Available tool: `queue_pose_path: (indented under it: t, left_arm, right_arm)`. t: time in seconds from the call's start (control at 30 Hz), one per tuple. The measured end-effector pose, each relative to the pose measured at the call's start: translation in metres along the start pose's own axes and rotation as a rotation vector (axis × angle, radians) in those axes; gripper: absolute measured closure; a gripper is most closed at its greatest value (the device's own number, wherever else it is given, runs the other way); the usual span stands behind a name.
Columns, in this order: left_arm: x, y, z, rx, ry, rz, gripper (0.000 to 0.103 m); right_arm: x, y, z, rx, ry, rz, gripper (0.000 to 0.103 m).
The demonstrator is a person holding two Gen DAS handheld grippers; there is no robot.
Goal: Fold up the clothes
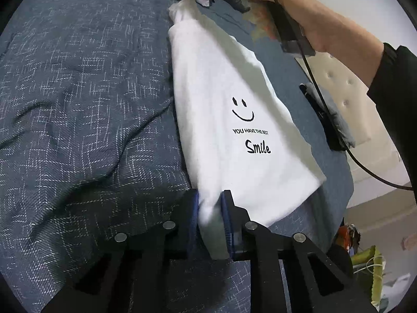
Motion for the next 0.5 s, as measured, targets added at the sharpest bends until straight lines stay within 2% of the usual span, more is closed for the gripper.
queue_pose_path:
  t: [0.23, 0.33, 0.43, 0.5]
  left_arm:
    - [0.000, 0.000, 0.000, -0.002, -0.005, -0.010, 0.084]
    - [0.001, 0.000, 0.001, 0.000, -0.009, -0.018, 0.083]
    - [0.001, 0.000, 0.000, -0.001, -0.005, -0.014, 0.083]
    - [0.001, 0.000, 0.000, -0.001, -0.005, -0.017, 0.083]
  right_arm:
    - [0.002, 0.005, 0.006, -0.006, 0.008, 0.034, 0.100]
    - [-0.004, 0.008, -0.001, -0.038, -0.035, 0.062, 0.100]
    - [-0.013, 0.010, -0.018, -0.083, -0.056, 0.105, 0.095]
    - [-0.020, 0.009, -0.033, -0.112, -0.047, 0.138, 0.084]
Point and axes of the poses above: each gripper's, at about its wrist camera, not at the fingertips, and z roughly the way its jaws point, x to its left, y to its top, the point moved 6 cm from there along z, roughly the way its jaws point, and after that the axes turned 5 degrees about -x, right-handed, at the moved point
